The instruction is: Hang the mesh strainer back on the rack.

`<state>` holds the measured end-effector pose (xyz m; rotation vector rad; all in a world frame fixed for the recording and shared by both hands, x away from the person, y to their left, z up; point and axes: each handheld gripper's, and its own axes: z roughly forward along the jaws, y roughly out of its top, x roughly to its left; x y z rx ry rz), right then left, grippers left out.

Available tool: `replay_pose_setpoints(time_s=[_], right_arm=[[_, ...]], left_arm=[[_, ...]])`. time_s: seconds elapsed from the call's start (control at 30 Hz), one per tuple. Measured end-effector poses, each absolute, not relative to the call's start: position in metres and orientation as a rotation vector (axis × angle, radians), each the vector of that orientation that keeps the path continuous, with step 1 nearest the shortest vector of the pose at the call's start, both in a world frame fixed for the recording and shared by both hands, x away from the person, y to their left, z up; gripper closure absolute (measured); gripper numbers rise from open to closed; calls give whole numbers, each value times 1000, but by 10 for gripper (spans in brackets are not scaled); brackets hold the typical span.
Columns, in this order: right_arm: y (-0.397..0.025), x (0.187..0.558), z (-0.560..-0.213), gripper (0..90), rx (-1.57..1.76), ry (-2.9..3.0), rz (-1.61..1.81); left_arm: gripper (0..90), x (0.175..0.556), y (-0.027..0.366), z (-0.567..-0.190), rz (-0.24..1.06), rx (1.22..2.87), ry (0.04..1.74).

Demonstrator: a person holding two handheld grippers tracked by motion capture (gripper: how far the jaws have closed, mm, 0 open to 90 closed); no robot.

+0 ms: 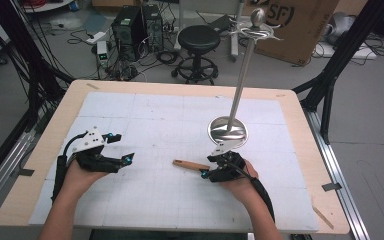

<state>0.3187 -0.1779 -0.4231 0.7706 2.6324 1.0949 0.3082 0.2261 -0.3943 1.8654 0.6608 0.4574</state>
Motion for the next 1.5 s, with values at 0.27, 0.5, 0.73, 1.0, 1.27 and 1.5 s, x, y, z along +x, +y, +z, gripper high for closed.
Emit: replay_pose_setpoints(time_s=[0.27, 0.5, 0.73, 1.0, 1.27, 1.5], right_arm=[[-173, 323, -429, 501, 775, 2686, 1015], [-171, 325, -432, 606, 813, 2709, 975], [-170, 325, -428, 666, 856, 2687, 940], [-166, 323, -425, 663, 884, 2693, 903], [-160, 324, -422, 648, 854, 2722, 824], [-158, 326, -420, 650, 824, 2754, 742]], left_arm=[[187, 309, 227, -395, 449, 1864, 659], [187, 308, 226, -395, 448, 1864, 662], [188, 308, 225, -395, 447, 1867, 659], [188, 309, 225, -396, 444, 1872, 661], [189, 308, 225, -395, 444, 1867, 665], [189, 309, 225, -396, 444, 1871, 662]])
